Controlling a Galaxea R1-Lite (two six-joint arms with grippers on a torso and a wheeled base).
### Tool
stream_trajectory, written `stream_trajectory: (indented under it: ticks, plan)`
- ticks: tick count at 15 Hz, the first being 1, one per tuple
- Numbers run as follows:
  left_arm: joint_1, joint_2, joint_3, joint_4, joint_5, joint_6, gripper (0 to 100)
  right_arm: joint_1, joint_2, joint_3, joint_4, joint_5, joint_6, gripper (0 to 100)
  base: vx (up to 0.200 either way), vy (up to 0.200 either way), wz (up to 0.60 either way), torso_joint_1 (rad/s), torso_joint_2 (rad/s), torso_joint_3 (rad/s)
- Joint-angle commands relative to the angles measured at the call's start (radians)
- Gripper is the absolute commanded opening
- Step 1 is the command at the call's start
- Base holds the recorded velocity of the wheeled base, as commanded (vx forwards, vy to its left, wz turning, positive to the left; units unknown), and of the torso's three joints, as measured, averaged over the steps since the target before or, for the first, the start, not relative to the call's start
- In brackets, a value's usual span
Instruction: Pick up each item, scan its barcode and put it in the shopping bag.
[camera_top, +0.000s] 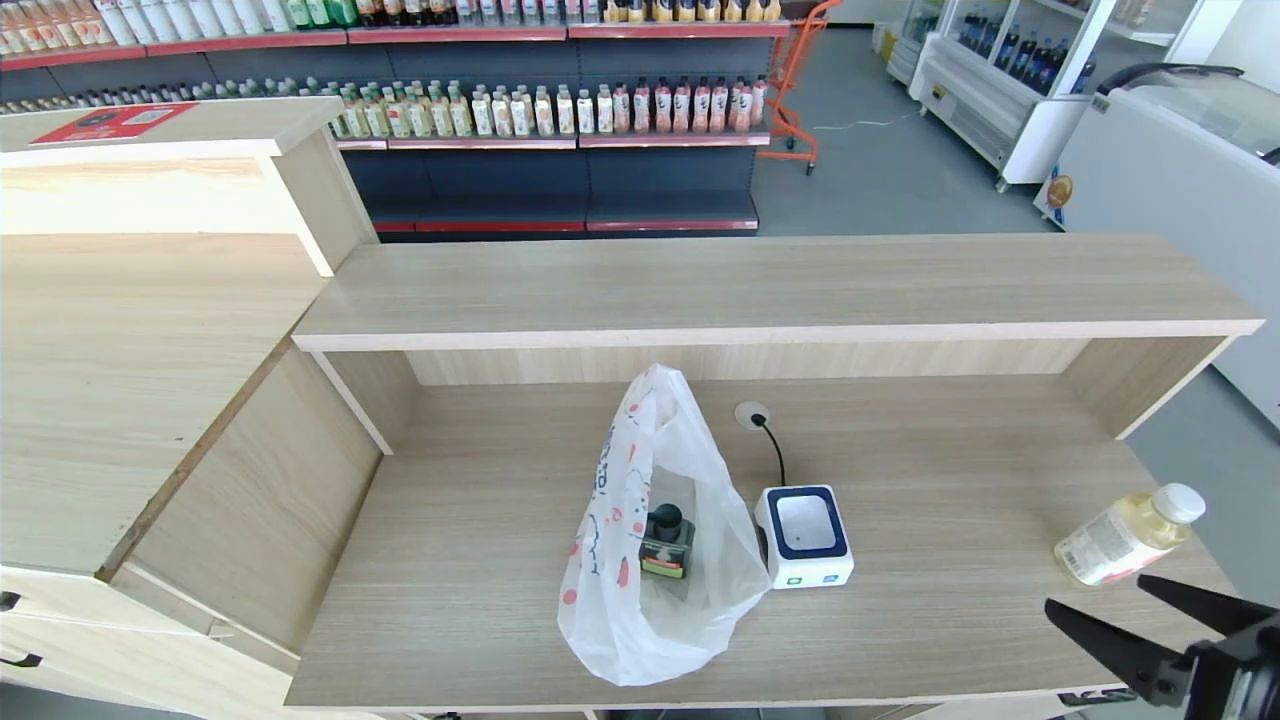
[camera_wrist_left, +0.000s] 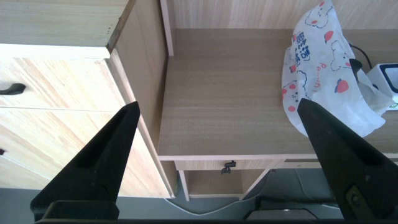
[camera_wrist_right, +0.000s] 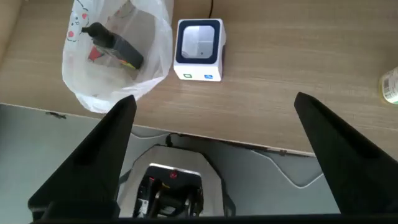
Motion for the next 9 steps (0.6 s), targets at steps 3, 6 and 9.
stream_trajectory:
  ticks: [3, 6, 9]
  plan:
    - [0.000, 0.000, 0.000, 0.000, 0.000, -0.001, 100, -0.083, -0.907, 0.089, 0.541, -0.129, -0.007, 100, 0.000, 0.000, 0.00, 0.000, 0.00, 0.000]
    - [0.000, 0.000, 0.000, 0.000, 0.000, -0.001, 100, -0.087, -0.959, 0.097, 0.560, -0.198, -0.008, 100, 0.000, 0.000, 0.00, 0.000, 0.00, 0.000]
    - [0.000, 0.000, 0.000, 0.000, 0.000, -0.001, 100, -0.087, -0.959, 0.097, 0.558, -0.198, -0.013, 100, 0.000, 0.000, 0.00, 0.000, 0.00, 0.000]
